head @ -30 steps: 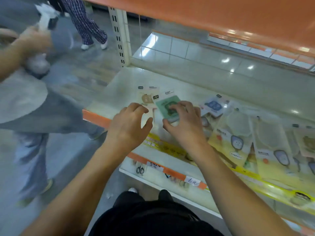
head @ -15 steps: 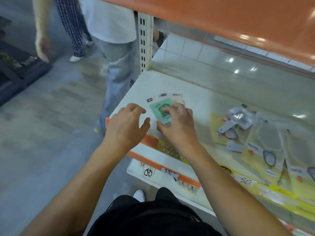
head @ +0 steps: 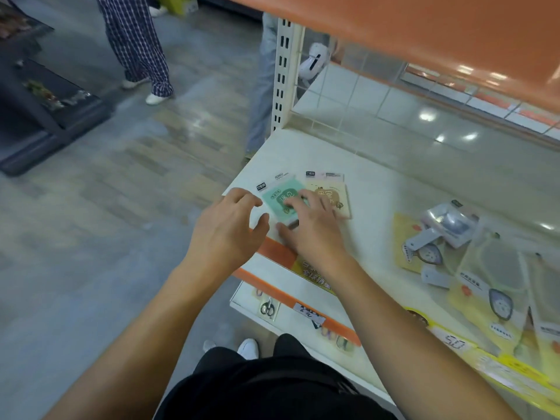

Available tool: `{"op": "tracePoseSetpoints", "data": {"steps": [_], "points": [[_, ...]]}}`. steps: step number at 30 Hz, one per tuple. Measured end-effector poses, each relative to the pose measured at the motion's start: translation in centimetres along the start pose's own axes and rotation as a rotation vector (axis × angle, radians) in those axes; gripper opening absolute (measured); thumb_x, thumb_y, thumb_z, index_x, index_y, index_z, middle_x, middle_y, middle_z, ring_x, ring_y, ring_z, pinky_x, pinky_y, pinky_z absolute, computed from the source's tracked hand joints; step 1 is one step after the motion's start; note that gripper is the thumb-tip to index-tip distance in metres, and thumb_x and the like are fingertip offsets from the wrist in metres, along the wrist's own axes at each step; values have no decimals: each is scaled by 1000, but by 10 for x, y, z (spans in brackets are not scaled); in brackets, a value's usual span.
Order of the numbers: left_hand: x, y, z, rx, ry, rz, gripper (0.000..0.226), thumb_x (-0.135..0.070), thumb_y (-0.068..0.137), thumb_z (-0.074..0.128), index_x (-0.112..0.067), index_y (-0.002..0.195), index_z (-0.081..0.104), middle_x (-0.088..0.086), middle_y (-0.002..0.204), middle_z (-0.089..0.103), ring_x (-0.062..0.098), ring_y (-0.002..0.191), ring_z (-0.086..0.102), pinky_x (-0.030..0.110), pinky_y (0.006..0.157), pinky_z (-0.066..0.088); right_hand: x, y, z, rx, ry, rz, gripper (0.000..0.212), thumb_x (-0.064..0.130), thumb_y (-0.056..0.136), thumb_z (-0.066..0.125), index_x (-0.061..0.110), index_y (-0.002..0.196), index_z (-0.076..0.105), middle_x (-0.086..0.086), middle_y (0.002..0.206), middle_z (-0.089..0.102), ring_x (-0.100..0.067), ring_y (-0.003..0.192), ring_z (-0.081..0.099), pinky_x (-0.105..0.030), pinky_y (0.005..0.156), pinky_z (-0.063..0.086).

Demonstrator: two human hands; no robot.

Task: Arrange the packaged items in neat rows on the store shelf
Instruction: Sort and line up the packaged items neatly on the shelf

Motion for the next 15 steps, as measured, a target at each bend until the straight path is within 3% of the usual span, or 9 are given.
{"op": "tracePoseSetpoints", "data": {"steps": [6,12,15], "points": [[-1,3,2,24,-6,40,32,-40,91,52,-23,117,60,-8,126,55,19,111,56,39,85,49,0,-8,-4,-43,24,44,58,45,83,67,23,135,54,-4,144,44,-29,135,33,-45,112,30],[-11,11,10,52,-22,166,34,-38,91,54,-18,119,60,0,126,56,25,112,56,43,87,49,-6,-30,-30,-143,36,186,53,41,86,64,25,134,52,3,138,48,-24,125,44,-42,101,41],[-26,13,18,47,-38,258,33,-36,90,56,-16,116,62,3,120,60,29,105,59,42,79,51,-12,-47,-44,-189,45,208,45,36,90,59,24,133,53,3,134,51,-23,118,49,-37,95,44]]}}
Point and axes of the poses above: each hand's wrist, its own y-axis towards the middle knuckle, its own z-axis out of the palm, x = y × z, the point moved 1 cm from there along y, towards the middle knuckle
